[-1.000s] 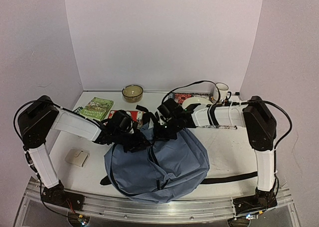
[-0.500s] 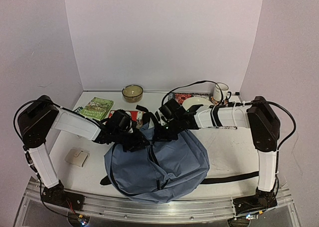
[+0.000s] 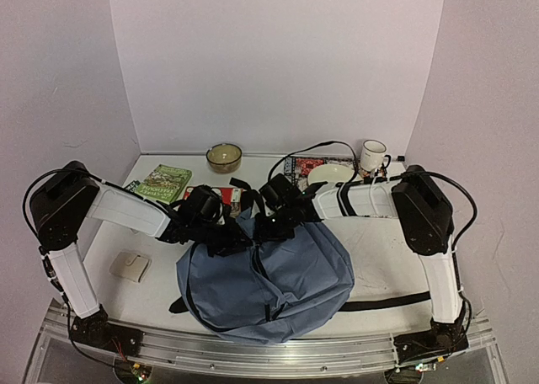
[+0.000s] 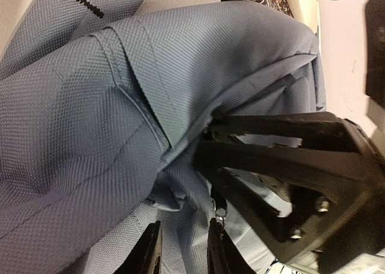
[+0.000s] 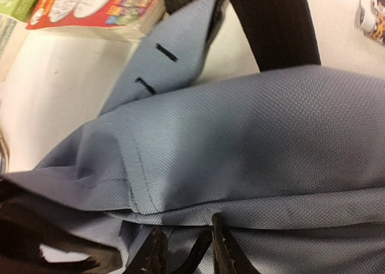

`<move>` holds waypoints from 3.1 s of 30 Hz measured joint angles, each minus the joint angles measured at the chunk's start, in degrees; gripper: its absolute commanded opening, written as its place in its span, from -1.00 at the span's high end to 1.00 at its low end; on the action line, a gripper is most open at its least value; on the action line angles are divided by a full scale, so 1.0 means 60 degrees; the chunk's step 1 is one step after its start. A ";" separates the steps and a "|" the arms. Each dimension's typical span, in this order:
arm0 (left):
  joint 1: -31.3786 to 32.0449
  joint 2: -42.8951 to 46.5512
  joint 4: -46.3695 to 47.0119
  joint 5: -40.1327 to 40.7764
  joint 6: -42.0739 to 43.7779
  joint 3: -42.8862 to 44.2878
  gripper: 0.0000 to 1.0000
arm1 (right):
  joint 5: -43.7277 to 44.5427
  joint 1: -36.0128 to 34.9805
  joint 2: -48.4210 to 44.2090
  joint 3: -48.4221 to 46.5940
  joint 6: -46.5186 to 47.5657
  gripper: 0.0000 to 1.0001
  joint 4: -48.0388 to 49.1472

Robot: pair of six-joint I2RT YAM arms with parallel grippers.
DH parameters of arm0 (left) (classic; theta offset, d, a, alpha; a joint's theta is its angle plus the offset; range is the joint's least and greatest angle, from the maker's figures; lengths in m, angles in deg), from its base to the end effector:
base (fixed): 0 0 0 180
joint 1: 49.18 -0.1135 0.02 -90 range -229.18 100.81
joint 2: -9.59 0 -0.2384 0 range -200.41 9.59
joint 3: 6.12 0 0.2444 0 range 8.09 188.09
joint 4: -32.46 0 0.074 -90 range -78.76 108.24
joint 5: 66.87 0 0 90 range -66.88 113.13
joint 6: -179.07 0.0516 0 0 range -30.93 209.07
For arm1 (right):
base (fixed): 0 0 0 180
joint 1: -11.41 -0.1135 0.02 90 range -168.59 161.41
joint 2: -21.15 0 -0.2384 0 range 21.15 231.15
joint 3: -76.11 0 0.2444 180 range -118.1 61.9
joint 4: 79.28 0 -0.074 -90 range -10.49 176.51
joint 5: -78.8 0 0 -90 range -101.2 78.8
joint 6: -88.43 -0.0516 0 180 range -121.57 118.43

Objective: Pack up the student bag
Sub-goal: Grab the upper front pocket of the student bag, then hold the upper front pocket of the student bag, then zip the upper front pocket of the student bag.

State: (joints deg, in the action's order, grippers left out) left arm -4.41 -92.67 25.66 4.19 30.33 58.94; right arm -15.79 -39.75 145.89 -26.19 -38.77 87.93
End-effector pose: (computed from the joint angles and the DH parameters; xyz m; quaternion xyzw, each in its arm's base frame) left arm 0.2393 -0.2609 0.1134 -0.0466 0.9090 -0.3964 0.1196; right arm 0.3005 0.3797 0.1438 -0.1261 0.8784 0.3458 0.3048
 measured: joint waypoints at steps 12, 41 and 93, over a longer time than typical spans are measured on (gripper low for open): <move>0.0003 -0.0360 0.0026 -0.0087 0.0033 0.0004 0.51 | -0.0313 0.0022 0.0324 -0.0191 -0.0004 0.46 0.0025; 0.0000 -0.0233 0.0018 -0.0076 -0.0129 0.0152 0.18 | -0.0222 -0.0220 -0.1836 0.1698 -0.0118 1.00 0.0078; -0.0307 -0.2060 -0.0386 -0.0496 -0.0350 0.2540 1.00 | 0.0521 -0.2441 -0.4590 0.4740 -0.1281 1.00 -0.0125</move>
State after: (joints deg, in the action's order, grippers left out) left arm -6.25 -105.03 23.35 1.21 28.23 74.19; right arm -12.66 -54.39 118.35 2.26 -46.46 87.18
